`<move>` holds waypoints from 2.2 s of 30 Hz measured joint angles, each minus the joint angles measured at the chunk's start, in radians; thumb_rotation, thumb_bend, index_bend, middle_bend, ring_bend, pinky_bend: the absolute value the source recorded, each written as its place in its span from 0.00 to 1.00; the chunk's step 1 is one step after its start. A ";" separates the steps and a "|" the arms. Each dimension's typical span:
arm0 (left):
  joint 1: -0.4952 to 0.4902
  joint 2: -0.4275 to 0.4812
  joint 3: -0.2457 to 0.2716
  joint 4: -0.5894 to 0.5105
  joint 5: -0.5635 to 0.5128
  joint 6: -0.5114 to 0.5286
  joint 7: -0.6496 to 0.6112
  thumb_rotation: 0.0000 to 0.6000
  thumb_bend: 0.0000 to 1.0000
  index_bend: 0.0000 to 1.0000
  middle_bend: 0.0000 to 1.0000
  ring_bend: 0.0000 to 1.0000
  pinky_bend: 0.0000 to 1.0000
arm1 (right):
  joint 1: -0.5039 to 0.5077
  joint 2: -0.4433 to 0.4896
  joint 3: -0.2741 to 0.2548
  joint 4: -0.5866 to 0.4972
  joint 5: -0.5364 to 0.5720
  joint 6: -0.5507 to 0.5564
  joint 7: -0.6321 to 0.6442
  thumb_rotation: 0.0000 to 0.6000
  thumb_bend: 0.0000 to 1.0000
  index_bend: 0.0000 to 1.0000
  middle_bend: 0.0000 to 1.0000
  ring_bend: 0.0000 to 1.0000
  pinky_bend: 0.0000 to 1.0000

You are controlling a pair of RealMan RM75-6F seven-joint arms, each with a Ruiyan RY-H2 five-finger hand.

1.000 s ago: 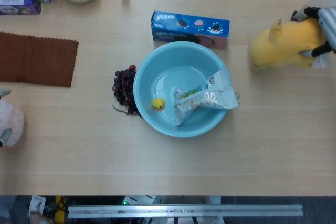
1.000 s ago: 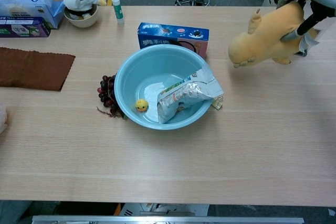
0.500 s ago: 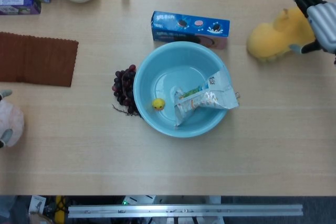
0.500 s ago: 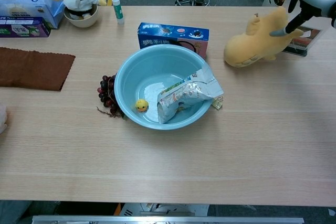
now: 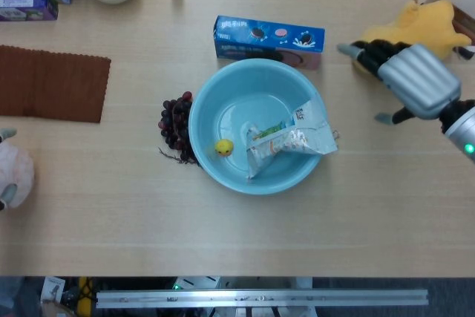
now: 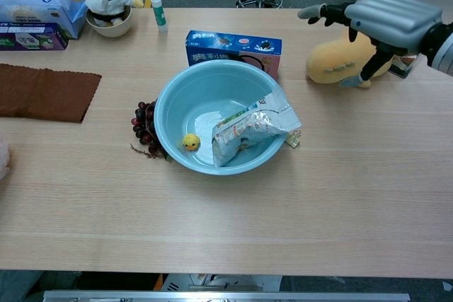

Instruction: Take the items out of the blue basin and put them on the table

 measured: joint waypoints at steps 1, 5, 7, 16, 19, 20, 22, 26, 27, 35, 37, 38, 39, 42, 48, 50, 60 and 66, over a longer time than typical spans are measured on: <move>0.001 0.001 0.000 0.000 -0.001 0.001 -0.001 1.00 0.27 0.19 0.25 0.23 0.33 | 0.004 -0.002 -0.006 -0.008 -0.012 -0.005 -0.011 1.00 0.03 0.09 0.18 0.20 0.41; 0.007 0.003 0.001 0.004 -0.002 0.009 -0.009 1.00 0.27 0.19 0.25 0.23 0.33 | 0.024 -0.021 -0.026 -0.024 -0.043 -0.033 -0.067 1.00 0.03 0.09 0.18 0.20 0.41; 0.010 0.003 0.003 0.006 0.000 0.011 -0.014 1.00 0.27 0.19 0.25 0.23 0.33 | 0.032 -0.035 -0.030 -0.028 -0.050 -0.045 -0.089 1.00 0.03 0.09 0.18 0.20 0.41; 0.019 0.006 0.006 0.018 -0.003 0.018 -0.032 1.00 0.27 0.19 0.25 0.23 0.33 | 0.058 -0.086 -0.037 -0.036 -0.054 -0.081 -0.191 1.00 0.01 0.09 0.18 0.17 0.38; 0.020 0.005 0.006 0.020 -0.001 0.018 -0.037 1.00 0.27 0.19 0.25 0.23 0.33 | 0.066 -0.113 -0.034 -0.032 -0.037 -0.093 -0.224 1.00 0.01 0.09 0.18 0.17 0.38; 0.021 0.005 0.006 0.021 -0.001 0.019 -0.038 1.00 0.27 0.19 0.25 0.23 0.33 | 0.069 -0.124 -0.032 -0.029 -0.028 -0.098 -0.232 1.00 0.01 0.09 0.18 0.17 0.38; 0.023 0.005 0.007 0.025 -0.002 0.020 -0.042 1.00 0.27 0.19 0.25 0.23 0.33 | 0.074 -0.139 -0.028 -0.023 -0.016 -0.104 -0.249 1.00 0.01 0.09 0.18 0.17 0.38; 0.027 0.005 0.006 0.032 -0.006 0.023 -0.049 1.00 0.27 0.19 0.25 0.23 0.33 | 0.086 -0.183 -0.013 -0.004 0.023 -0.116 -0.278 1.00 0.01 0.09 0.18 0.17 0.38; 0.028 0.005 0.006 0.034 -0.005 0.024 -0.052 1.00 0.27 0.19 0.25 0.23 0.33 | 0.090 -0.192 -0.009 0.000 0.032 -0.119 -0.285 1.00 0.01 0.09 0.18 0.17 0.38; 0.034 0.001 0.007 0.055 -0.011 0.022 -0.075 1.00 0.27 0.19 0.25 0.23 0.33 | 0.123 -0.246 0.011 0.013 0.104 -0.155 -0.345 1.00 0.01 0.09 0.18 0.17 0.38; 0.035 -0.001 0.007 0.061 -0.012 0.021 -0.081 1.00 0.27 0.19 0.25 0.23 0.33 | 0.130 -0.257 0.012 0.011 0.118 -0.160 -0.359 1.00 0.01 0.09 0.19 0.17 0.38; 0.035 -0.002 0.007 0.063 -0.012 0.020 -0.083 1.00 0.27 0.19 0.25 0.23 0.33 | 0.135 -0.264 0.013 0.010 0.128 -0.164 -0.366 1.00 0.01 0.09 0.19 0.17 0.38; 0.035 -0.002 0.006 0.065 -0.012 0.019 -0.085 1.00 0.27 0.19 0.25 0.23 0.33 | 0.138 -0.270 0.014 0.009 0.135 -0.166 -0.372 1.00 0.01 0.09 0.19 0.17 0.38; 0.034 -0.004 0.006 0.069 -0.010 0.018 -0.089 1.00 0.27 0.19 0.25 0.23 0.33 | 0.149 -0.289 0.017 0.011 0.156 -0.171 -0.395 1.00 0.02 0.09 0.20 0.17 0.38; 0.034 -0.005 0.004 0.074 -0.010 0.016 -0.092 1.00 0.27 0.19 0.25 0.23 0.33 | 0.177 -0.339 0.025 0.034 0.222 -0.185 -0.445 1.00 0.08 0.09 0.23 0.17 0.38; 0.035 -0.005 0.004 0.073 -0.010 0.017 -0.093 1.00 0.27 0.19 0.25 0.23 0.33 | 0.188 -0.360 0.029 0.045 0.249 -0.187 -0.467 1.00 0.09 0.10 0.24 0.18 0.40; 0.039 0.000 0.003 0.069 -0.010 0.021 -0.095 1.00 0.27 0.19 0.25 0.23 0.33 | 0.247 -0.433 0.049 0.099 0.366 -0.177 -0.574 1.00 0.18 0.26 0.34 0.27 0.48; 0.038 0.000 0.003 0.069 -0.011 0.018 -0.096 1.00 0.27 0.19 0.25 0.23 0.33 | 0.290 -0.458 0.040 0.125 0.444 -0.181 -0.663 1.00 0.18 0.27 0.34 0.28 0.49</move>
